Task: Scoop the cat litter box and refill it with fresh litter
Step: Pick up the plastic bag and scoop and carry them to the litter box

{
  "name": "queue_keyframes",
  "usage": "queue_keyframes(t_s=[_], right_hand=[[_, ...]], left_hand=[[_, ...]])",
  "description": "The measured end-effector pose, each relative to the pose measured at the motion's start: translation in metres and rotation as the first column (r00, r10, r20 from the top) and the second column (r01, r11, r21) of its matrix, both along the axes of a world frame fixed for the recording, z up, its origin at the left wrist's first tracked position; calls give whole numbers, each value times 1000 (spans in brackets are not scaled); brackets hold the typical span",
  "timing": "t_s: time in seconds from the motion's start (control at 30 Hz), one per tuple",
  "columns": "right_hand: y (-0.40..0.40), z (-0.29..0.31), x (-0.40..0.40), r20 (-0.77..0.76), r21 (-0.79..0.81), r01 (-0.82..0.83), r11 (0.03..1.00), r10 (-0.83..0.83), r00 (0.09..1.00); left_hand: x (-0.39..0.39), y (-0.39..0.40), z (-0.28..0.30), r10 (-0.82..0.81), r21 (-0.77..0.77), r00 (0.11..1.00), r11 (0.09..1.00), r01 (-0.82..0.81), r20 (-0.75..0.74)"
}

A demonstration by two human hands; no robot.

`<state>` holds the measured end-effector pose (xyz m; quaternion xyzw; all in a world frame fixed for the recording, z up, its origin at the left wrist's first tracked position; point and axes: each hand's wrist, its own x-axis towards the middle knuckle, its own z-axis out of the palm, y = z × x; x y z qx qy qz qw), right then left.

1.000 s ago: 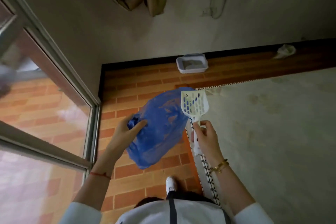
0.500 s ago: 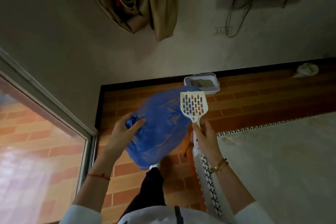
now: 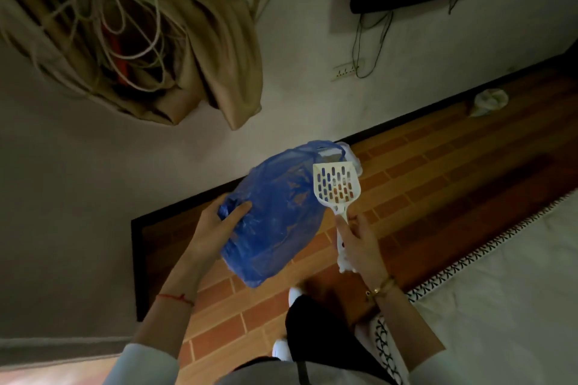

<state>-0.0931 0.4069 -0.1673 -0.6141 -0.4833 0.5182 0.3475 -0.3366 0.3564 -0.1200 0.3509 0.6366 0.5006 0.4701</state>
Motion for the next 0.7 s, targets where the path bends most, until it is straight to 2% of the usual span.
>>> queue_keyframes(t_s=[0.1,0.33,0.6,0.7], right_hand=[[53,-7,-14,-5,-37,67,997,-67,998],[179,-14,-29,-34,44,2,999,-1,999],[326,-10,-33,96,65,-51,997,44,994],[371,-12,-35,86,31,-50,998,47,995]], left_hand=[[-14,60,-7,-24,-4,1000,1000,24,-10],[-36,197,-19,-24,-52,1000,998,22,-21],[-41,337,-14,-23,-42,999,999,21,-40],[-43,381,-20,-18,-67,999,998,16,-41]])
